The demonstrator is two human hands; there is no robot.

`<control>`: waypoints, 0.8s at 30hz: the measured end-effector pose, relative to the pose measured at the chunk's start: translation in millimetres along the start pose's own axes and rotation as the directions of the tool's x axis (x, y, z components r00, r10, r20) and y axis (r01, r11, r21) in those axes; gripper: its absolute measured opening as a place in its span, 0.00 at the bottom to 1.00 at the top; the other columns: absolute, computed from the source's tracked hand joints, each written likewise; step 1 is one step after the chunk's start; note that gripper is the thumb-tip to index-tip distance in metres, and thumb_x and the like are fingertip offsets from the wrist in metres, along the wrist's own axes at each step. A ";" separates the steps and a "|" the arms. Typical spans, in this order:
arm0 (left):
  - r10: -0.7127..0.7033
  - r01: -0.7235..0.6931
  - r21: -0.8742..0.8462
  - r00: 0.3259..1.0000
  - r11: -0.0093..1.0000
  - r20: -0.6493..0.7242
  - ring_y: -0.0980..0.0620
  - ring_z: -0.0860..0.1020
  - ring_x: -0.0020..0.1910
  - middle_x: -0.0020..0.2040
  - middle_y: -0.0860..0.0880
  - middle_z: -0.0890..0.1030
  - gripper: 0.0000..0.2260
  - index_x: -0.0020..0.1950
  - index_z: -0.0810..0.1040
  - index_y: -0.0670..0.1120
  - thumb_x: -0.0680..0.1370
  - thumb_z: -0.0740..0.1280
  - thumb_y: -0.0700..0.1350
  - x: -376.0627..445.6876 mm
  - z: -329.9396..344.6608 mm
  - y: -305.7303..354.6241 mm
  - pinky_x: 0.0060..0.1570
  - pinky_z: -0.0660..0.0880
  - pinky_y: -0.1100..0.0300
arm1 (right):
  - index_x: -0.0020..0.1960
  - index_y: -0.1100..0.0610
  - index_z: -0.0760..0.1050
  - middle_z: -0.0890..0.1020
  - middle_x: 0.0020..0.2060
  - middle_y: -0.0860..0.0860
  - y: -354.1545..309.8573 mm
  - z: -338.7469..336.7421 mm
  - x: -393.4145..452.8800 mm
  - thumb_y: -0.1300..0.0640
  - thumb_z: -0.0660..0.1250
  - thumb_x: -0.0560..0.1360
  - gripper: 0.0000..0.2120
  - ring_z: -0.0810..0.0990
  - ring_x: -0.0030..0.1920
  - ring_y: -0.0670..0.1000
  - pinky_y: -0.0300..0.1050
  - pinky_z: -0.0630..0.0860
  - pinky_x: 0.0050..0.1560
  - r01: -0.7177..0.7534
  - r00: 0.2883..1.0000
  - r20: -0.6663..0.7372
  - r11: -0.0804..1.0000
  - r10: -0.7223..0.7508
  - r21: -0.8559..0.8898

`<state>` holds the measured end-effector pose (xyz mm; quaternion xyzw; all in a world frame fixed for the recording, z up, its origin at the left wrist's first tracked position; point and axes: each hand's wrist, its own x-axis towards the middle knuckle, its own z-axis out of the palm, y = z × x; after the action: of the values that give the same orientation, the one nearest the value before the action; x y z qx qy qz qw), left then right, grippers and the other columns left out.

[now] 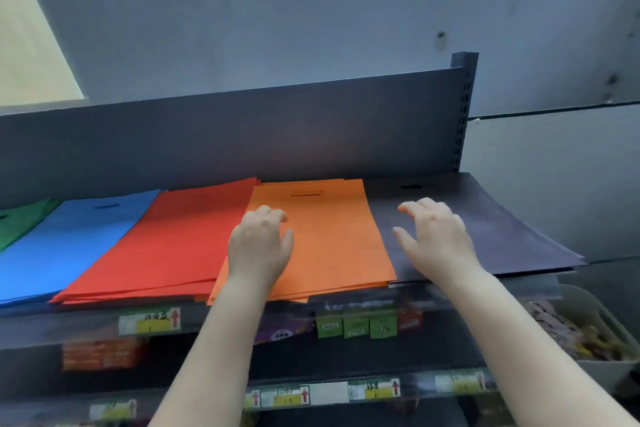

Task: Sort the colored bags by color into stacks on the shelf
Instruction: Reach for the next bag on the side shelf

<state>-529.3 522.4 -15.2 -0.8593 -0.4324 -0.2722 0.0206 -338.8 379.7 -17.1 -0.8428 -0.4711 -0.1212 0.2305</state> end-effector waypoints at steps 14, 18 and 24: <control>0.642 -0.629 -0.126 0.755 0.767 0.133 0.46 0.69 0.63 0.64 0.49 0.72 0.19 0.68 0.69 0.48 0.78 0.62 0.51 46.5 38.7 293.1 0.58 0.65 0.54 | 0.70 0.55 0.62 0.71 0.64 0.51 166.3 -131.3 -41.5 0.43 0.58 0.78 0.24 0.68 0.66 0.54 0.50 0.66 0.60 -0.201 0.975 -0.031 0.822 0.219 -0.533; 0.734 -0.717 -0.155 0.663 0.679 0.149 0.46 0.69 0.65 0.65 0.48 0.72 0.20 0.67 0.69 0.47 0.78 0.60 0.53 23.7 47.3 376.0 0.58 0.65 0.54 | 0.70 0.54 0.61 0.70 0.66 0.52 230.6 -174.5 -83.2 0.43 0.57 0.79 0.25 0.68 0.66 0.55 0.51 0.66 0.61 -0.349 0.923 -0.080 0.736 0.376 -0.580; 0.838 -0.807 -0.229 0.537 0.545 0.101 0.46 0.68 0.65 0.64 0.48 0.72 0.20 0.68 0.69 0.47 0.79 0.59 0.55 -29.4 51.3 491.6 0.59 0.65 0.53 | 0.71 0.54 0.60 0.70 0.66 0.53 318.4 -229.8 -154.9 0.43 0.57 0.79 0.25 0.66 0.67 0.56 0.51 0.65 0.62 -0.498 0.830 -0.150 0.594 0.537 -0.632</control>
<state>-149.3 207.5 25.2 -0.9826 0.0460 -0.1760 0.0366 -146.9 6.5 28.9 -0.9715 -0.1406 -0.1801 -0.0635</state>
